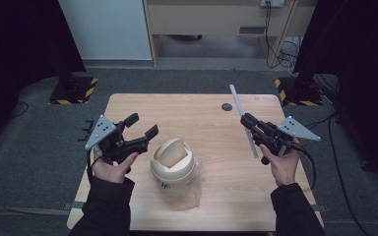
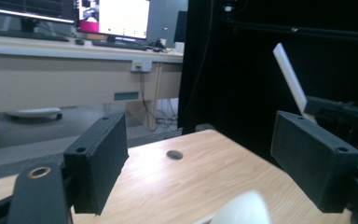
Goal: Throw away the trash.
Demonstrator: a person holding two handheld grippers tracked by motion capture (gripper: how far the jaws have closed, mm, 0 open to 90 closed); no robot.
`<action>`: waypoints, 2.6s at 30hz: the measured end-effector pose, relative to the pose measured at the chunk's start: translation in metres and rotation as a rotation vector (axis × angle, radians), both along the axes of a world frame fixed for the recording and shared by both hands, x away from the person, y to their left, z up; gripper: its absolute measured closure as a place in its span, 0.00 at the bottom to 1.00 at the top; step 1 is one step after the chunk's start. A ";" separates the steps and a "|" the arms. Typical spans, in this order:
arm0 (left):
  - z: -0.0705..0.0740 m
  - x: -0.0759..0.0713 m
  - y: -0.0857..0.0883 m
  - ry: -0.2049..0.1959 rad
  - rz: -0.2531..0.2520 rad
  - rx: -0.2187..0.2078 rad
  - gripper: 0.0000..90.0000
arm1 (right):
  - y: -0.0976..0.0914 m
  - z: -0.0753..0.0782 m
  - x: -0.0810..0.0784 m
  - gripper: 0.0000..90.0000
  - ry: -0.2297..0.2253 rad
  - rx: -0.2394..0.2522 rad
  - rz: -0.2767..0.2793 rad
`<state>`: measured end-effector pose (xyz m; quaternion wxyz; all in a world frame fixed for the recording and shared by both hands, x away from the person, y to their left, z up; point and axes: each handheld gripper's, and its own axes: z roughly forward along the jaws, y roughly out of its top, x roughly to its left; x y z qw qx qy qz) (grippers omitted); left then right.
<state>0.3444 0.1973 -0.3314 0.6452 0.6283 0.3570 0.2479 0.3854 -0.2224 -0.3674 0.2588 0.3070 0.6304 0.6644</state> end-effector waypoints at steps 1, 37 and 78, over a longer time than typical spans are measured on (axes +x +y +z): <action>0.002 0.002 -0.005 -0.001 -0.008 -0.001 0.21 | 0.001 0.000 -0.001 0.89 0.001 0.004 0.005; 0.036 0.020 -0.116 -0.044 -0.169 -0.021 0.32 | 0.023 0.011 -0.014 0.89 -0.048 0.033 0.128; 0.030 0.029 -0.156 0.012 -0.256 0.002 0.88 | 0.024 0.007 -0.017 0.79 -0.041 0.027 0.194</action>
